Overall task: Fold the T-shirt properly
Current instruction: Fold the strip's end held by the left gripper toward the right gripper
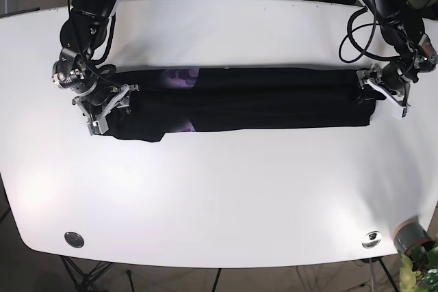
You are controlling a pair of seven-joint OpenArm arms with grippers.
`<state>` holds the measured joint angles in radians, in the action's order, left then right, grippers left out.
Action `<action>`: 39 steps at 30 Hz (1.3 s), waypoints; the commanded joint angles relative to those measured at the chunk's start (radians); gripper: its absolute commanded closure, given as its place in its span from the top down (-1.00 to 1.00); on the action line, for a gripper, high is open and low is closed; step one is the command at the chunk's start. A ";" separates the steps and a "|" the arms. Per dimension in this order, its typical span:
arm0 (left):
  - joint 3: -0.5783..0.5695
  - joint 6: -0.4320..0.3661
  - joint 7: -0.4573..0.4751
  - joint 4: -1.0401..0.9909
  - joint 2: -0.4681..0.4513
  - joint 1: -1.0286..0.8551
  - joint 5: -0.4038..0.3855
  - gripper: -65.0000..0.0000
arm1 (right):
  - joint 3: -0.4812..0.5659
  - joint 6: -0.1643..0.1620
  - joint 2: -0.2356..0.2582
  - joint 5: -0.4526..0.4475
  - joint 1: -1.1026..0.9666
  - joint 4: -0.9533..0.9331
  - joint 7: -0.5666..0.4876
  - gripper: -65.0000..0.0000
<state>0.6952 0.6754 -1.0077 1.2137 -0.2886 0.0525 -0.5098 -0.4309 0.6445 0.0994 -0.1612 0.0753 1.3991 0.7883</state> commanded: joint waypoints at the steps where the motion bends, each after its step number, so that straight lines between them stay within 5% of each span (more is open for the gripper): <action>1: -0.006 0.000 -0.029 0.002 -0.004 0.002 0.018 0.58 | -0.001 0.002 0.006 -0.002 0.011 0.013 0.006 0.17; 5: -0.032 0.023 -0.030 0.002 -0.004 0.002 0.018 0.41 | -0.003 0.002 0.006 -0.002 0.011 0.013 0.006 0.17; 10: -0.035 0.023 -0.018 0.004 -0.004 0.004 0.018 -0.76 | -0.004 0.002 0.006 -0.002 0.011 0.013 0.006 0.17; 12: -0.041 0.023 -0.010 0.016 -0.004 0.004 0.018 -0.99 | -0.004 0.002 0.006 -0.002 0.011 0.013 0.006 0.17; 20: -0.084 0.023 -0.013 0.383 0.071 -0.064 0.023 -0.87 | -0.006 0.002 0.006 -0.004 0.010 0.013 0.006 0.17; 26: -0.256 0.023 -0.013 0.611 0.128 -0.107 0.024 -0.87 | -0.006 0.002 0.006 -0.004 0.010 0.013 0.006 0.17; 39: -0.592 -0.069 0.014 0.578 0.274 -0.070 0.024 -0.85 | -0.006 0.002 0.006 -0.004 0.010 0.013 0.006 0.17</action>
<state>0.1211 0.6186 -1.0363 1.7977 -0.0326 -0.0517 -0.4675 -0.4347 0.6468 0.0971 -0.1635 0.0750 1.3991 0.7887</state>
